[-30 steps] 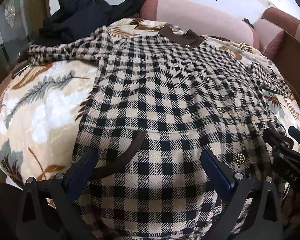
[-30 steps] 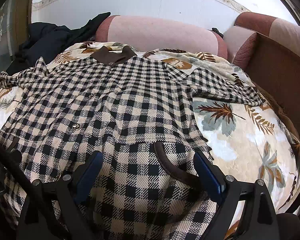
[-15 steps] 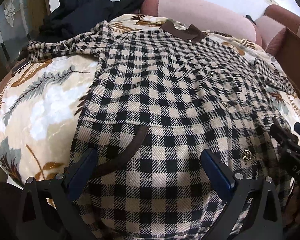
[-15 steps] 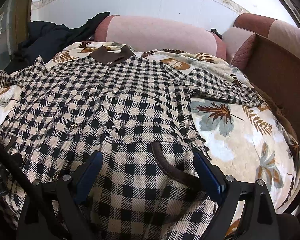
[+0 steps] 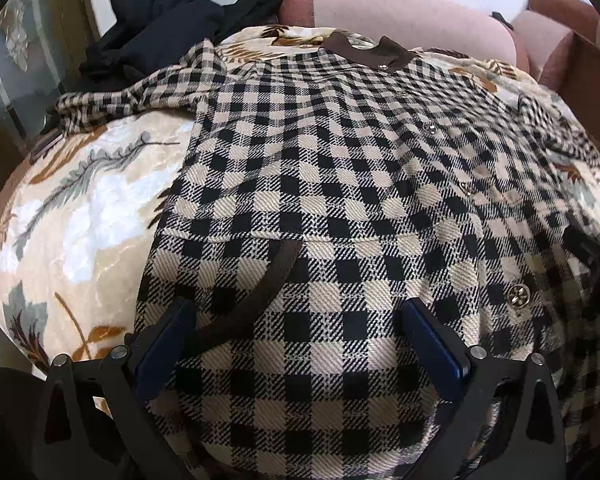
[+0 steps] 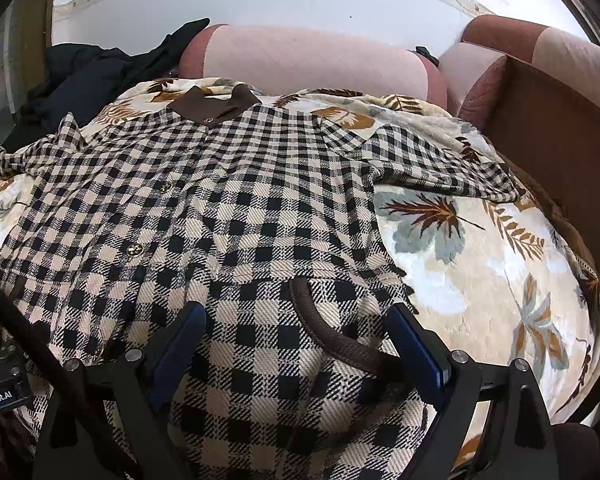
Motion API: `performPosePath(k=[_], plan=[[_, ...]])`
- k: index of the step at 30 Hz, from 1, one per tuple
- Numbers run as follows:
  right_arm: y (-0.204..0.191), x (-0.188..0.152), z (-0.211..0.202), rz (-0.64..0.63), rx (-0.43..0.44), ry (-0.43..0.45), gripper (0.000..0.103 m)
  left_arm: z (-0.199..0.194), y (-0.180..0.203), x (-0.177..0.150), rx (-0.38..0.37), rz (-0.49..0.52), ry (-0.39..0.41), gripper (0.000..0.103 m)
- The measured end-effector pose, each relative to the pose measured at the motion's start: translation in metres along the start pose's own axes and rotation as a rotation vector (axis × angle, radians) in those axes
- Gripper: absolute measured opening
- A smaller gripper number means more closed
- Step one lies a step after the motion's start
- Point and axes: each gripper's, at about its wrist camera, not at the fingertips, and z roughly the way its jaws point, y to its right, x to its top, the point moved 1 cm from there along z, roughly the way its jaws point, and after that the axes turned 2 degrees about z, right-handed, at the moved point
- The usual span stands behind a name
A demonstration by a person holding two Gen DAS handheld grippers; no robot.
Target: Fold large clothes
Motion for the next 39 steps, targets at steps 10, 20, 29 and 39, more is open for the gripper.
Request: performPosePath(k=[10,20,29,39], plan=[[0.002,-0.002,0.0,0.001,0.006,0.001,0.095,-0.02,-0.017,0.014,-0.129,-0.069,0.026,0.086],[-0.007,-0.002,0.005,-0.021,0.003,0.004,0.095,-0.028,-0.116,0.09,-0.049,-0.244,0.152,0.086],[-0.012,-0.005,0.013,-0.057,-0.024,0.009,0.095,0.032,-0.278,0.138,0.048,-0.622,0.154,0.086],[-0.018,-0.01,0.027,-0.068,-0.047,0.006,0.097,0.088,-0.373,0.158,-0.017,-0.868,0.159,0.086]])
